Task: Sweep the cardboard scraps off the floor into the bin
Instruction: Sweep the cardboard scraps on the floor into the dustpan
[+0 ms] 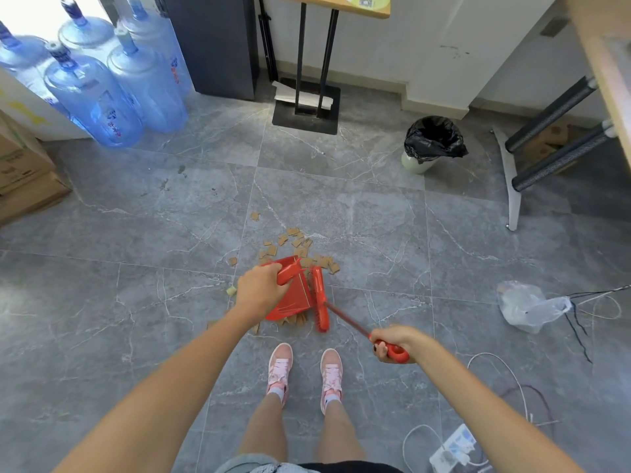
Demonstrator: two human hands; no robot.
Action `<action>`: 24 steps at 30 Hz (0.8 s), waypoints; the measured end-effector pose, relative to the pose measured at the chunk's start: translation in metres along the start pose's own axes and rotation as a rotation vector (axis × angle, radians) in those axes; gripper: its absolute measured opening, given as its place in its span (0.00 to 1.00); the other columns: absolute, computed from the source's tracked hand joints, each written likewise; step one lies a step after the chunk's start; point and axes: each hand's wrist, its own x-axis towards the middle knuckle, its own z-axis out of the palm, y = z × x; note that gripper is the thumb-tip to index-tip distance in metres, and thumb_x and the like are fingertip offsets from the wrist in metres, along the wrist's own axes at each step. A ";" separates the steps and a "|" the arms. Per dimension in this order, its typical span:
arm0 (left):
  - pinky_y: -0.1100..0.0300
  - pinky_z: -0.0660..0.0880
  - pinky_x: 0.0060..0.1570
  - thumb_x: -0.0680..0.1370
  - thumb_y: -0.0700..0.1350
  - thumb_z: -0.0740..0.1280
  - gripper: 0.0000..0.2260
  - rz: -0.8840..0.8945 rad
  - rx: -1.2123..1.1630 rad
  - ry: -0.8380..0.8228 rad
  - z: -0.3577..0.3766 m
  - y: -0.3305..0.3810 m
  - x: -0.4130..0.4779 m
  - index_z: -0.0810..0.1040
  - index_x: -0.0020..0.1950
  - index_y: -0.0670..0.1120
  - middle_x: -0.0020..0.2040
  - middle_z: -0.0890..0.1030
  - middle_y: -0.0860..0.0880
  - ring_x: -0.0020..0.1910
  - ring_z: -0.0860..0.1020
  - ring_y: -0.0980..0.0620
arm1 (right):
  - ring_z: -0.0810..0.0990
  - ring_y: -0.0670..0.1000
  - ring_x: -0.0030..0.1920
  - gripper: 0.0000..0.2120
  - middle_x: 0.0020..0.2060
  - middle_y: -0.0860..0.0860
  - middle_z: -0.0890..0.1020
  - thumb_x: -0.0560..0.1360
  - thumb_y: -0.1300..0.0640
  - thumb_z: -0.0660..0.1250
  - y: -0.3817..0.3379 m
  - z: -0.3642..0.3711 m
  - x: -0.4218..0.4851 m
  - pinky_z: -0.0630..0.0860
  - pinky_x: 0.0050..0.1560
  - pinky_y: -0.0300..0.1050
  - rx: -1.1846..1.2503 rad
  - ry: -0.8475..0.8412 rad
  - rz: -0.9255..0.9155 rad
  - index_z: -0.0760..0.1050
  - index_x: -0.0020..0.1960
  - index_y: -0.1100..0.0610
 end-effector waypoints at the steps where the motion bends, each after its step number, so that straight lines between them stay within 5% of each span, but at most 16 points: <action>1: 0.54 0.77 0.35 0.75 0.56 0.65 0.11 0.001 0.013 -0.003 0.005 0.002 0.001 0.79 0.44 0.49 0.35 0.81 0.49 0.35 0.80 0.46 | 0.63 0.45 0.13 0.10 0.24 0.54 0.67 0.76 0.69 0.55 0.000 -0.003 -0.001 0.62 0.14 0.29 -0.013 0.000 -0.007 0.63 0.37 0.61; 9: 0.59 0.69 0.29 0.76 0.57 0.64 0.14 -0.029 0.073 -0.013 0.029 0.013 0.001 0.76 0.39 0.48 0.30 0.76 0.52 0.30 0.75 0.49 | 0.63 0.45 0.14 0.09 0.29 0.54 0.65 0.77 0.69 0.56 -0.020 -0.032 -0.022 0.63 0.15 0.30 -0.039 -0.041 -0.055 0.63 0.39 0.60; 24: 0.57 0.72 0.30 0.75 0.55 0.64 0.15 -0.195 -0.142 0.068 -0.033 0.008 0.035 0.70 0.31 0.51 0.28 0.77 0.50 0.30 0.78 0.46 | 0.63 0.45 0.11 0.13 0.21 0.52 0.67 0.77 0.65 0.58 -0.167 0.034 -0.018 0.61 0.18 0.27 -0.384 0.162 -0.248 0.64 0.34 0.60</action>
